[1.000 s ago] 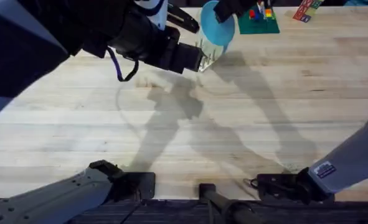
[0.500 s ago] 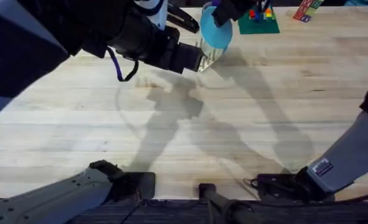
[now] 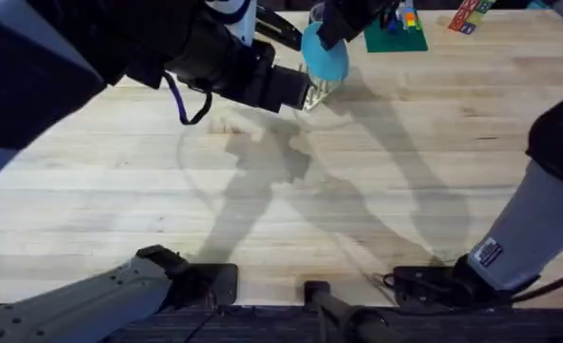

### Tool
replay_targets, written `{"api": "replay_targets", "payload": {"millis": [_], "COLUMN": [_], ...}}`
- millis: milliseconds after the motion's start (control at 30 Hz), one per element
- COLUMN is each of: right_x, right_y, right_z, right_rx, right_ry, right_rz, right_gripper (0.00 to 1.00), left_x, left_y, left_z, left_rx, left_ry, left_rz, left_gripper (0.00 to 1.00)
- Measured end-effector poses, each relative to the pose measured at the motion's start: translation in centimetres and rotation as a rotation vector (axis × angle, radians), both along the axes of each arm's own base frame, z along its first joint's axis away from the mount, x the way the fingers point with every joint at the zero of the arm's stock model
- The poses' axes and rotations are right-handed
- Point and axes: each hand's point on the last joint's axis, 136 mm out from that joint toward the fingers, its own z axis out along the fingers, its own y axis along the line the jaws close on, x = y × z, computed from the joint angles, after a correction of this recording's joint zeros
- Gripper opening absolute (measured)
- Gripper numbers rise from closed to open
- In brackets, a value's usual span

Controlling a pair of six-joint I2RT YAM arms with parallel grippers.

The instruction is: Pick up the plates from the table one by one and place each into a slot on the dish rack.

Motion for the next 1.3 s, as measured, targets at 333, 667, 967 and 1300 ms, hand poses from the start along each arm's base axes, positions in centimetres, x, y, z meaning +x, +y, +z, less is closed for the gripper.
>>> {"api": "replay_targets", "payload": {"millis": [333,667,967,1300], "right_x": [0.7,0.8,1.2,1.6], "right_y": [0.4,1.5,1.5,1.2], "right_z": [0.4,0.6,-1.0,-2.7], "right_rx": [0.013,-0.004,-0.055,-0.091], "right_ry": [-0.033,-0.068,-0.061,-0.039], "right_rz": [0.002,0.019,0.011,0.000], "right_gripper": [0.029,0.029,0.029,0.029], "left_x": [0.0,0.0,0.0,0.0], "left_y": [0.0,0.0,0.0,0.0], "left_z": [0.0,0.0,0.0,0.0], "left_rx": [0.000,0.000,0.000,0.000], "left_ry": [0.000,0.000,0.000,0.000], "left_rz": [0.000,0.000,0.000,0.000], "left_gripper": [0.995,0.994,0.995,0.995]}}
